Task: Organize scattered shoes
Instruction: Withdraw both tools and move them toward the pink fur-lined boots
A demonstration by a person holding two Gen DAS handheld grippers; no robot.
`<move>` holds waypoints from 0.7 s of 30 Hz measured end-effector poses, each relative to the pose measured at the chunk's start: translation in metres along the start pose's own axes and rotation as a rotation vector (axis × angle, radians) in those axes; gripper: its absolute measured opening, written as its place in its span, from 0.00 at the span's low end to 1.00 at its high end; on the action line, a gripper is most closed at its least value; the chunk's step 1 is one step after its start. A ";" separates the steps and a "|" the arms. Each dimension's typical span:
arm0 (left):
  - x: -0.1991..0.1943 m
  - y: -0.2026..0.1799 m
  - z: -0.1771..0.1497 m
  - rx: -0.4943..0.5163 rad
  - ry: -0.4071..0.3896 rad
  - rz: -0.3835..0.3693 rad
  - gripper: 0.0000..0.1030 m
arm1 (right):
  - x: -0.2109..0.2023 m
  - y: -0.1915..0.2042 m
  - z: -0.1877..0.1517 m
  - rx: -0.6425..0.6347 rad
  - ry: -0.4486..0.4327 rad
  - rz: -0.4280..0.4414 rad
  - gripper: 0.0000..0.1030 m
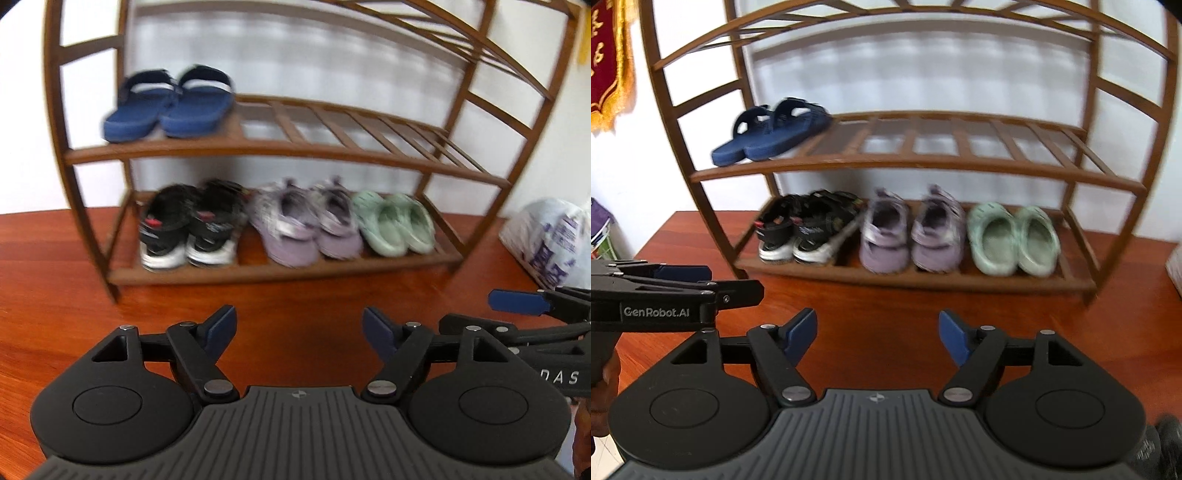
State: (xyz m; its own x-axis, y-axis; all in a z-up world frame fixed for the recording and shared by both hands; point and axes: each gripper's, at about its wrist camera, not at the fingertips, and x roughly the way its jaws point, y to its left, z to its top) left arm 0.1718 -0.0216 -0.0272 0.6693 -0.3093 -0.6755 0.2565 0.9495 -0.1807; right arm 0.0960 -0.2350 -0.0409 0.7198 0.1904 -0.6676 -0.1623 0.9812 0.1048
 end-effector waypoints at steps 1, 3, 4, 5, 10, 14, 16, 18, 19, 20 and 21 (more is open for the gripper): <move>0.001 -0.006 -0.004 0.004 0.006 -0.012 0.75 | -0.005 -0.009 -0.008 0.011 0.003 -0.012 0.80; 0.004 -0.020 -0.011 0.016 0.015 -0.031 0.76 | -0.014 -0.025 -0.022 0.027 0.007 -0.033 0.81; 0.005 -0.027 -0.014 0.023 0.019 -0.040 0.76 | -0.018 -0.032 -0.028 0.032 0.008 -0.042 0.81; 0.005 -0.034 -0.017 0.028 0.022 -0.045 0.76 | -0.022 -0.039 -0.034 0.037 0.009 -0.051 0.82; 0.007 -0.069 -0.032 0.055 0.037 -0.066 0.77 | -0.037 -0.073 -0.061 0.065 0.011 -0.078 0.83; 0.007 -0.097 -0.040 0.086 0.045 -0.086 0.77 | -0.049 -0.104 -0.082 0.086 0.021 -0.097 0.84; 0.007 -0.111 -0.045 0.092 0.052 -0.099 0.77 | -0.056 -0.121 -0.093 0.100 0.025 -0.110 0.84; 0.006 -0.128 -0.054 0.100 0.062 -0.117 0.77 | -0.061 -0.132 -0.098 0.111 0.028 -0.118 0.84; 0.006 -0.136 -0.058 0.103 0.067 -0.126 0.77 | -0.065 -0.144 -0.103 0.119 0.035 -0.123 0.84; 0.006 -0.144 -0.062 0.107 0.072 -0.135 0.77 | -0.069 -0.155 -0.109 0.127 0.042 -0.129 0.84; 0.006 -0.153 -0.066 0.111 0.077 -0.144 0.77 | -0.070 -0.158 -0.108 0.128 0.043 -0.130 0.85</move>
State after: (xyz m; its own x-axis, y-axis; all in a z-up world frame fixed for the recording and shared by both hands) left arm 0.0904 -0.1650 -0.0507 0.5660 -0.4325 -0.7019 0.4235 0.8830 -0.2026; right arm -0.0019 -0.4066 -0.0905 0.6988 0.0628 -0.7126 0.0192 0.9941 0.1064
